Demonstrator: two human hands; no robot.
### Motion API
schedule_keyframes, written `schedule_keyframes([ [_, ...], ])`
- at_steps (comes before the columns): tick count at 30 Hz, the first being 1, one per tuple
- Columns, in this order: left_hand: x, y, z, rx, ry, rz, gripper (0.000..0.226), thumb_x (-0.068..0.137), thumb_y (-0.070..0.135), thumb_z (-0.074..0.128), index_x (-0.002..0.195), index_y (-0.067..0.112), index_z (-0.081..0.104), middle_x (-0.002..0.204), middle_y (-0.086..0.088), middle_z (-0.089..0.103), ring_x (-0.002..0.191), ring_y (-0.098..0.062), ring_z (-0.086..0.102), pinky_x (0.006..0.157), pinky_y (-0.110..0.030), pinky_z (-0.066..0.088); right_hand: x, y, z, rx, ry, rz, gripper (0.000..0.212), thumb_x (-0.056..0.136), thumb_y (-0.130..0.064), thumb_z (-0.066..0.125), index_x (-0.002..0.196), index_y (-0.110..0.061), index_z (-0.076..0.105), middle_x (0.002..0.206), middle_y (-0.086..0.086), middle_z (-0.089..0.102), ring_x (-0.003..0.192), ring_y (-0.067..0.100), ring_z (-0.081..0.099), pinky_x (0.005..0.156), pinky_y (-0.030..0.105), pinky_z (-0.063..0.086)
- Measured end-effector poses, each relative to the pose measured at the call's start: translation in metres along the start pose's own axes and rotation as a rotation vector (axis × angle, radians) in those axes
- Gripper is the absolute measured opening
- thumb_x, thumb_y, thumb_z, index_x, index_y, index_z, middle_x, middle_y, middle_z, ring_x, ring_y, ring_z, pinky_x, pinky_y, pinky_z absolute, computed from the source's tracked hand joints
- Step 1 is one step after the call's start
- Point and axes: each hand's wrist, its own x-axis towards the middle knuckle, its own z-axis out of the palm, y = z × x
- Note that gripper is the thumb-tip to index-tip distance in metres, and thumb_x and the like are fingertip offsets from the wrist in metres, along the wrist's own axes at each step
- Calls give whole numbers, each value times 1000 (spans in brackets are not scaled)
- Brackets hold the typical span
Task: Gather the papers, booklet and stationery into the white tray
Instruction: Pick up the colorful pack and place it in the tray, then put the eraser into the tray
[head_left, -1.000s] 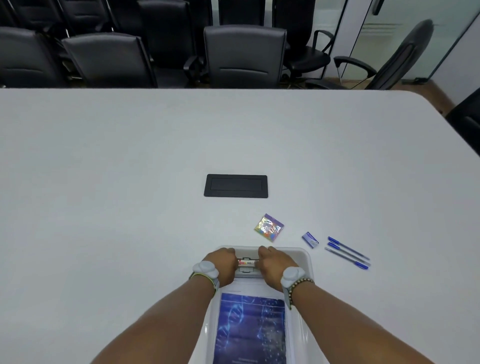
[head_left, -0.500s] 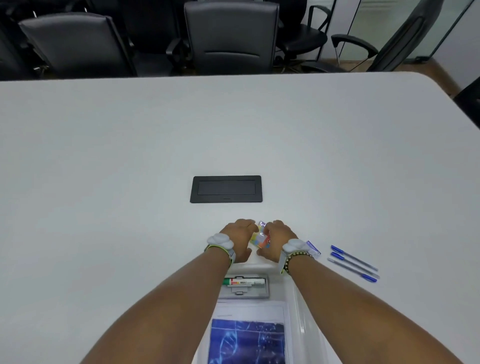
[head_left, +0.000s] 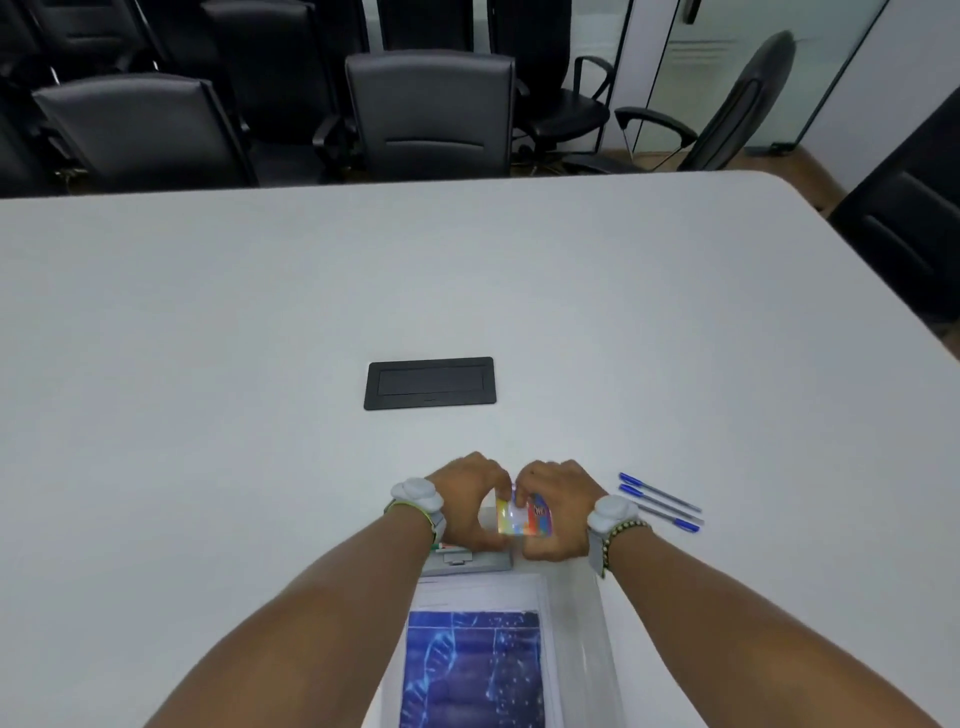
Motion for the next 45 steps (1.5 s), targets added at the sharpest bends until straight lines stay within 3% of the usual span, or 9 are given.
schedule_keyframes([
  [5,-32,51,50,138,-97,95,63,67,79,66,111,34,59,107,7,64,101,-17,55,95,-35,45,-74,-12,25,-122,-166,-36,55,59,-68,65,101,-34,53,99,-14,56,83,11,56,88,34,37],
  [9,-44,66,87,150,-141,68,65,71,80,62,112,30,65,109,7,68,104,-19,56,94,-36,45,-100,-5,46,-174,-172,-32,51,68,-71,61,105,-36,62,119,-15,61,112,8,55,100,41,32],
  [14,-4,69,75,-164,109,-118,30,87,55,60,102,31,70,97,9,71,89,-12,64,83,-27,53,-71,31,28,179,422,519,14,82,-39,62,95,-34,64,106,-15,63,99,9,60,85,34,45],
  [17,43,65,59,-255,276,-231,21,91,45,58,101,30,69,95,11,71,88,-10,62,80,-29,53,-46,60,12,247,261,731,11,89,-36,60,95,-29,66,100,-6,66,92,18,65,74,27,47],
  [22,113,45,64,-160,56,-309,41,93,41,61,131,26,58,130,4,64,121,-20,56,98,-31,47,-17,95,11,107,-72,690,25,82,-48,66,97,-29,70,101,-6,69,92,17,65,73,25,47],
  [26,131,29,73,-98,-70,-289,46,93,37,61,137,30,53,140,1,60,128,-24,54,103,-35,46,-7,108,17,132,-96,661,21,76,-40,70,94,-28,72,97,-7,71,84,17,67,70,23,51],
  [34,87,23,35,107,106,23,31,83,46,67,110,31,69,101,5,71,97,-21,63,88,-26,41,-9,79,2,410,220,430,18,57,-36,77,73,-29,73,78,-12,72,75,7,65,66,30,56],
  [40,27,40,38,111,112,154,24,73,47,71,90,29,72,83,8,69,81,-19,60,79,-33,49,-36,35,12,212,127,131,23,58,-42,79,75,-30,70,75,-16,66,77,6,57,70,23,44],
  [45,-5,45,80,173,152,122,20,87,49,61,96,32,67,101,12,65,95,-16,55,81,-35,45,-58,18,33,20,-11,57,25,77,-49,66,91,-30,72,95,-15,71,92,10,57,84,27,41],
])
